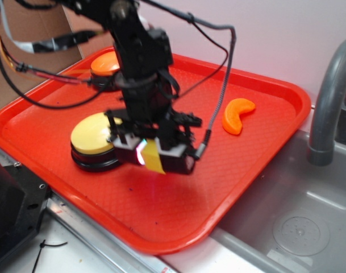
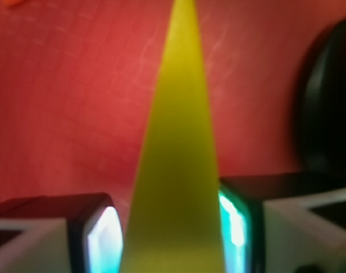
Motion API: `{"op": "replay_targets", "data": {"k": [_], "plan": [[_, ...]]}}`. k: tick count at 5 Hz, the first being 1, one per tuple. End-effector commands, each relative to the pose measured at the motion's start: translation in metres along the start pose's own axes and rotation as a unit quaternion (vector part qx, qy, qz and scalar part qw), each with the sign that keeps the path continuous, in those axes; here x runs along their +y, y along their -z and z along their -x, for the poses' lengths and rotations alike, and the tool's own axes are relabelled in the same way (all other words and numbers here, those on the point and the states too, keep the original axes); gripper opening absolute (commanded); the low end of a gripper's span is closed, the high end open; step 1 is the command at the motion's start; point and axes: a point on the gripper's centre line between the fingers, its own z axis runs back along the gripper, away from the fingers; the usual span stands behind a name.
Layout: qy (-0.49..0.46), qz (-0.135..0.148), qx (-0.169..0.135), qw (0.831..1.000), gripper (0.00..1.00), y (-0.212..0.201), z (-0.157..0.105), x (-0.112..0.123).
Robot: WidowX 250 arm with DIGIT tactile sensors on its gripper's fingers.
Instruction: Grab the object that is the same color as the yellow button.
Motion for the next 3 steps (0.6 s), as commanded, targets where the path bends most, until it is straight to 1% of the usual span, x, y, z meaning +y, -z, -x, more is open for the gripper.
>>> {"op": "replay_targets", "data": {"k": [1, 2, 3], "plan": [[0.122, 0.0, -0.033, 0.992, 0.0, -0.096, -0.024, 0.041], [0.127, 0.012, -0.03, 0.991, 0.0, -0.12, -0.033, 0.073], [0.093, 0.009, -0.061, 0.994, 0.0, -0.139, -0.037, 0.104]]}}
